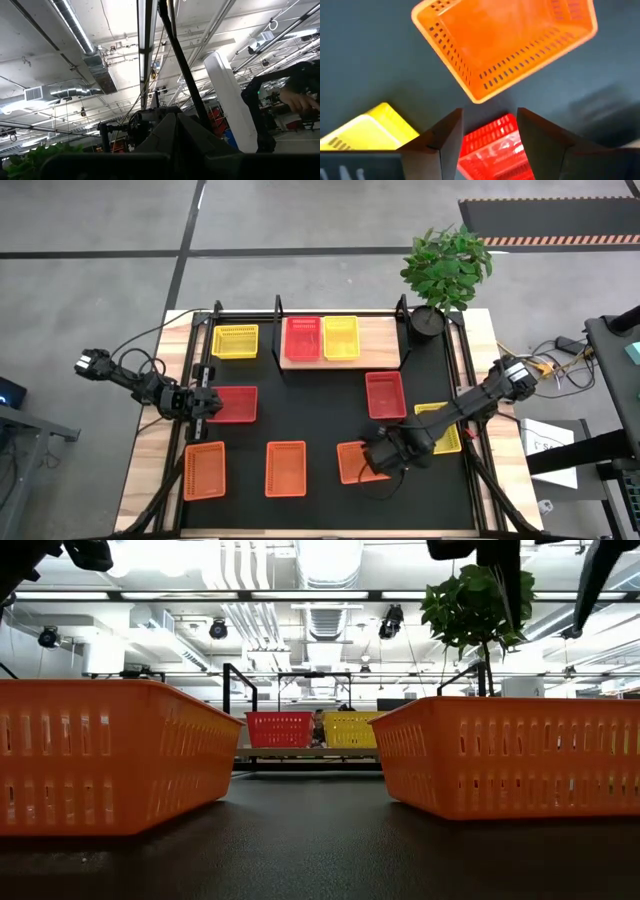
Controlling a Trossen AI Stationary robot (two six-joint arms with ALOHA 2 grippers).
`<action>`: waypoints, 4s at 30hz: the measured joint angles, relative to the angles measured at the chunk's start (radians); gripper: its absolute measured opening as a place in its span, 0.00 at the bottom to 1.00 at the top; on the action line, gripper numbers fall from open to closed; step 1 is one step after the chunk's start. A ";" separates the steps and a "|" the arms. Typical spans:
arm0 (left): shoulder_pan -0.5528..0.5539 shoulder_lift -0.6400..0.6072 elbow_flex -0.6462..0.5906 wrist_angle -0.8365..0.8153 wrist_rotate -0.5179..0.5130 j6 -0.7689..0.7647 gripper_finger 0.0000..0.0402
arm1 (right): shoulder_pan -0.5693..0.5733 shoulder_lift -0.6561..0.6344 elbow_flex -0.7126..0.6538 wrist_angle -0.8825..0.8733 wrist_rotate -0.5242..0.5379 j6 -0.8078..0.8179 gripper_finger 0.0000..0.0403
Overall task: Stack baskets on shelf by color
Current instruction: Put the right orange bin on the shelf
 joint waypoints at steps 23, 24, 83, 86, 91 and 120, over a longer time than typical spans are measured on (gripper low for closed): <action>0.000 0.000 0.000 -0.003 0.000 0.000 0.00 | 0.001 0.001 -0.281 0.302 -0.154 -0.298 0.37; 0.000 0.000 0.000 -0.003 0.000 0.000 0.00 | 0.001 0.001 -0.286 0.315 -0.154 -0.298 0.36; 0.000 0.000 0.000 -0.006 0.000 0.000 0.00 | -0.618 -0.028 0.091 -0.020 0.215 0.532 0.02; 0.000 0.000 0.000 -0.006 0.000 0.000 0.00 | -0.651 -0.043 0.057 -0.016 0.213 0.519 0.02; 0.000 0.000 0.000 -0.006 0.000 0.000 0.00 | -0.706 -0.079 -0.015 0.050 0.171 0.470 0.02; 0.000 0.000 0.000 -0.006 0.000 0.000 0.00 | -0.811 -0.100 -0.262 0.323 0.108 0.359 0.05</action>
